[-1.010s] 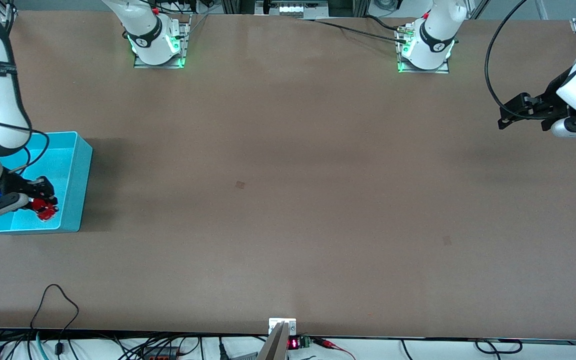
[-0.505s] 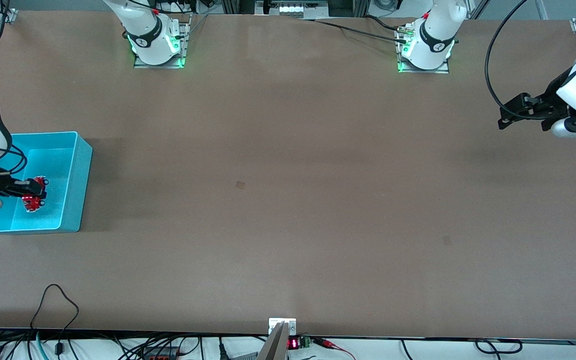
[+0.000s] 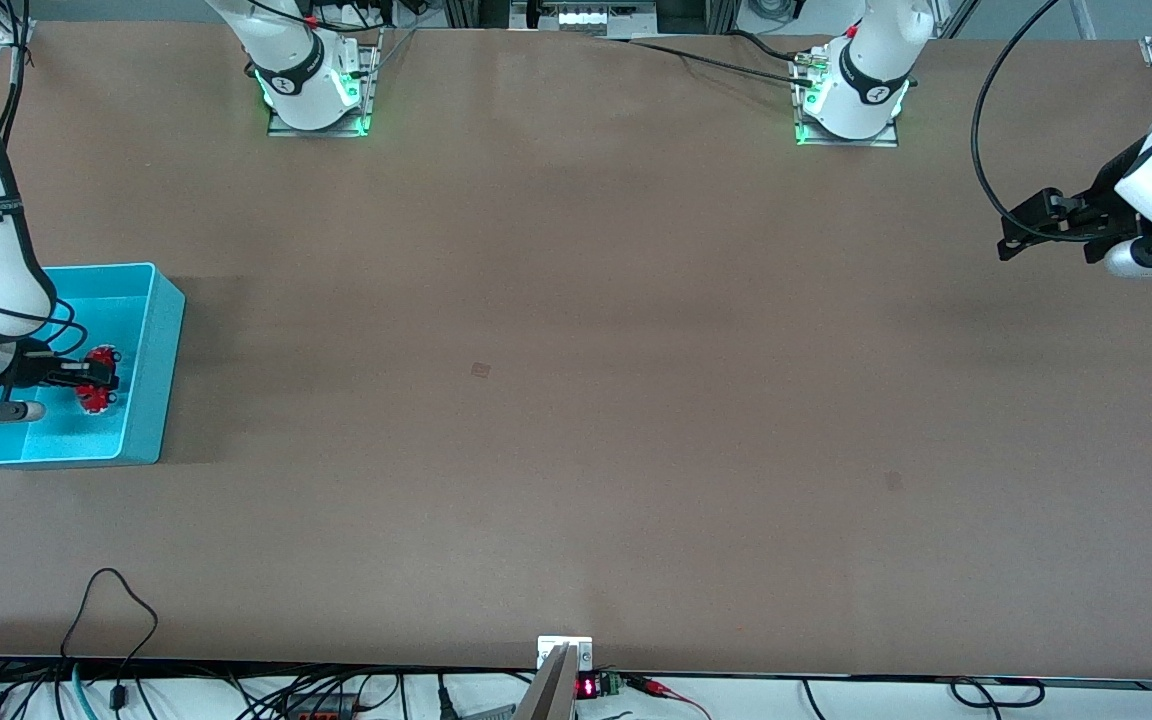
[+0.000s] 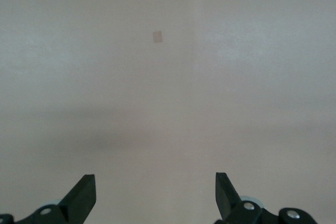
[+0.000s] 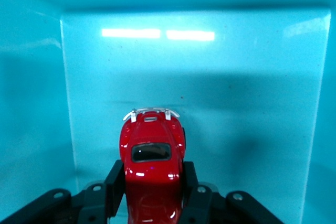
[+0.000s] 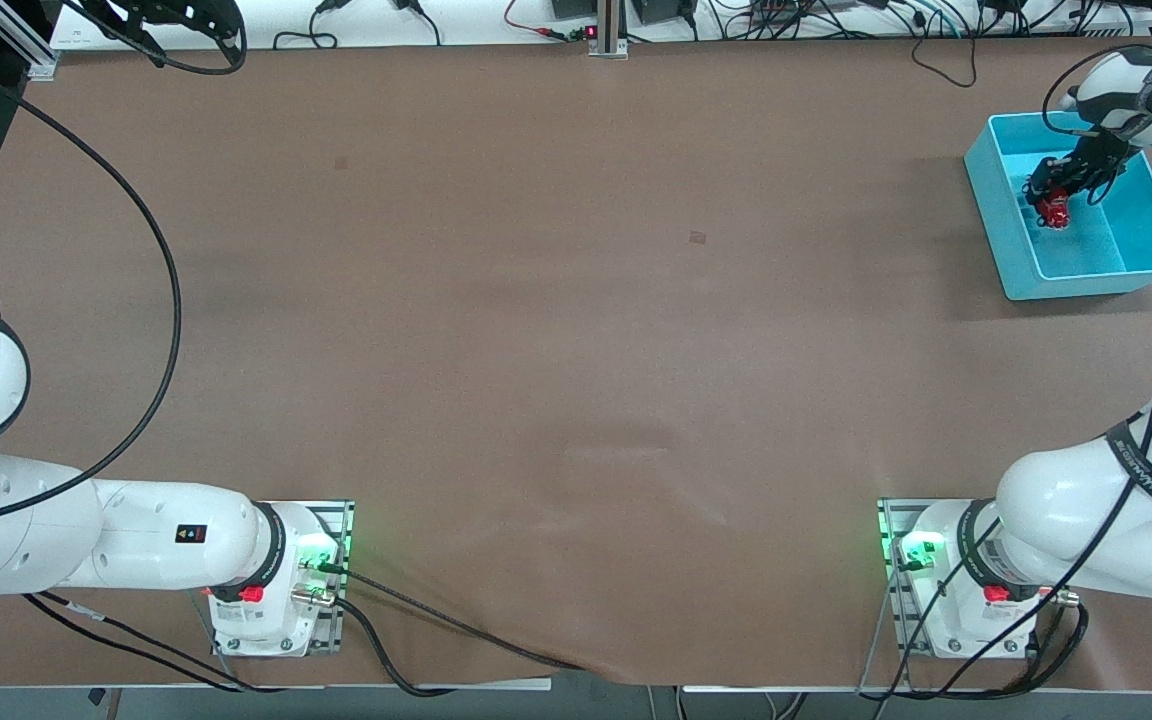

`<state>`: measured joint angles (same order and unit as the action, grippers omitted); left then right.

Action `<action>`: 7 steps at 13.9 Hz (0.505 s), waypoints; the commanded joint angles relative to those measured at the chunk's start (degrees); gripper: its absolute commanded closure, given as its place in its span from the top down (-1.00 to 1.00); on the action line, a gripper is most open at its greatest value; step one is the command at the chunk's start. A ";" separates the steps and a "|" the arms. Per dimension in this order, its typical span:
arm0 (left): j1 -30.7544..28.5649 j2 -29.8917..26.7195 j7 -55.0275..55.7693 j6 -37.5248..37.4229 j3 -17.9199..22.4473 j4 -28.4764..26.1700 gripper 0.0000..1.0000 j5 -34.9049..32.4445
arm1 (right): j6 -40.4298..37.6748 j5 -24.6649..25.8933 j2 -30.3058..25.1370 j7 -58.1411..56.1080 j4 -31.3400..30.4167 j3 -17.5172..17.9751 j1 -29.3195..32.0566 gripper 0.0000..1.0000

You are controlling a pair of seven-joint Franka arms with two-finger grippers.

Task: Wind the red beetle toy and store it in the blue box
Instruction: 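Lower the car into the blue box and open the right gripper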

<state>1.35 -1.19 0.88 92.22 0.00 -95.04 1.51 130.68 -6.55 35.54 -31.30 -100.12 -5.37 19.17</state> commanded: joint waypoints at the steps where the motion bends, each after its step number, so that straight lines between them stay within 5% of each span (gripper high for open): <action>1: -0.29 0.75 0.43 -1.25 -0.08 1.96 1.00 0.95 | -1.21 1.80 0.41 3.95 0.98 -0.08 -0.36 -0.94; 2: -0.38 0.84 0.43 -1.25 -0.08 1.96 1.00 0.95 | -1.47 1.80 0.41 4.31 0.98 -0.08 -0.36 -0.65; 5: -0.29 0.84 0.43 -1.25 0.00 1.96 1.00 0.95 | -1.48 1.71 0.67 4.40 0.98 -0.08 -0.10 1.00; 7: -0.29 0.84 0.43 -1.25 -0.08 1.96 1.00 0.95 | -1.65 1.71 0.32 4.75 0.98 0.01 -0.44 1.00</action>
<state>1.35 -1.18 0.89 92.22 0.00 -95.02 1.51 130.22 -5.68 35.79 -27.98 -100.11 -5.37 19.01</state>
